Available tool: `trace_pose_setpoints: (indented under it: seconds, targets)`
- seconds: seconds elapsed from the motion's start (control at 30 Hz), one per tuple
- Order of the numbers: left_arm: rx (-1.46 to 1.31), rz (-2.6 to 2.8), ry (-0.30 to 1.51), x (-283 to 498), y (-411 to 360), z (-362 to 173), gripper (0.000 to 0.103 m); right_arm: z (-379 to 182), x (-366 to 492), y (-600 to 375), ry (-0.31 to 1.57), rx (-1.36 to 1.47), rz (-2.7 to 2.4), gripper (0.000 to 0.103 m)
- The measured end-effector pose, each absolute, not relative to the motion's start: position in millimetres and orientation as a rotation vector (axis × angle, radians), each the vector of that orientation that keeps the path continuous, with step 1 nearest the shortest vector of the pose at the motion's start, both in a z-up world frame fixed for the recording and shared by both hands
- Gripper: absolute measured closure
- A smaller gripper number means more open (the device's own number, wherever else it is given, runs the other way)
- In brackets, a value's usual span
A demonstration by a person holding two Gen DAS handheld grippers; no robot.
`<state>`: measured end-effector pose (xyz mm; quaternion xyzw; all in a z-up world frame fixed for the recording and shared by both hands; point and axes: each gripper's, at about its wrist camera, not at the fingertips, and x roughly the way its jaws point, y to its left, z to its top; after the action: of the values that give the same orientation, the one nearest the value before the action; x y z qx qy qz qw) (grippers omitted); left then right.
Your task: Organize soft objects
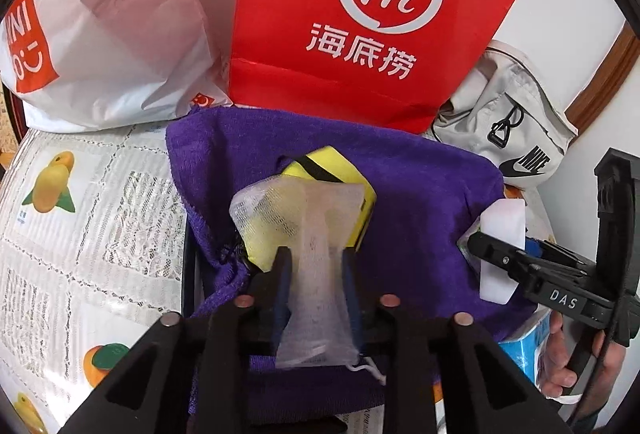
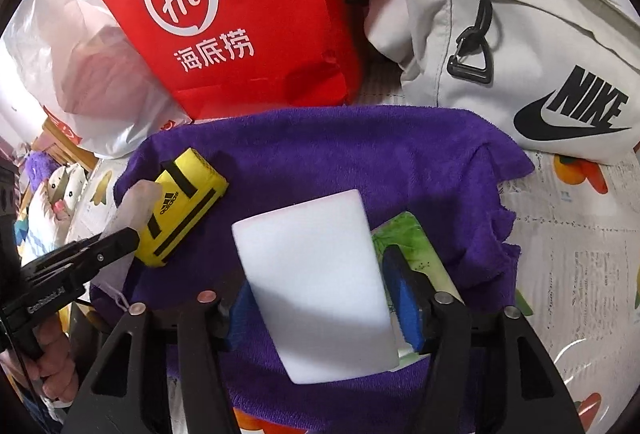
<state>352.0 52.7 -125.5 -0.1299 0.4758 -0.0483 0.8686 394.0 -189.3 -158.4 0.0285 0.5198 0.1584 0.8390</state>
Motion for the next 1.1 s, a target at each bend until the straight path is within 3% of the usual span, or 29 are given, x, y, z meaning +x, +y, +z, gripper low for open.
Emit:
trace_pose_setpoints:
  seconds: [0.07,0.17,0.3,0.37,0.8,0.87,0.97,1.1]
  targets:
    - [-0.278,-0.113,0.997,353,53,-126,0.061,-156,392,-188,1.082,0.026,0.316,0.033]
    - [-0.246,-0.134,0.996,351,47,-123,0.051,-150,390,-188,1.042,0.006,0.315,0.024]
    - [-0.21,-0.145,1.003,350,37,-121,0.036,-141,386,-193,1.009,0.012,0.322,0.023]
    - [-0.21,-0.153,1.011,349,34,-119,0.034,-136,383,-196,0.987,0.012,0.321,0.019]
    - [-0.207,-0.1,0.936,301,47,-86,0.034,-95,307,-227,0.835,0.069,0.313,0.019]
    - [-0.2,-0.098,0.927,286,48,-81,0.034,-90,284,-228,0.815,0.066,0.313,0.024]
    - [-0.216,-0.115,0.912,266,48,-77,0.034,-87,253,-230,0.814,0.063,0.34,0.042]
    - [-0.231,-0.128,0.914,236,46,-76,0.034,-88,199,-232,0.816,0.047,0.382,0.054]
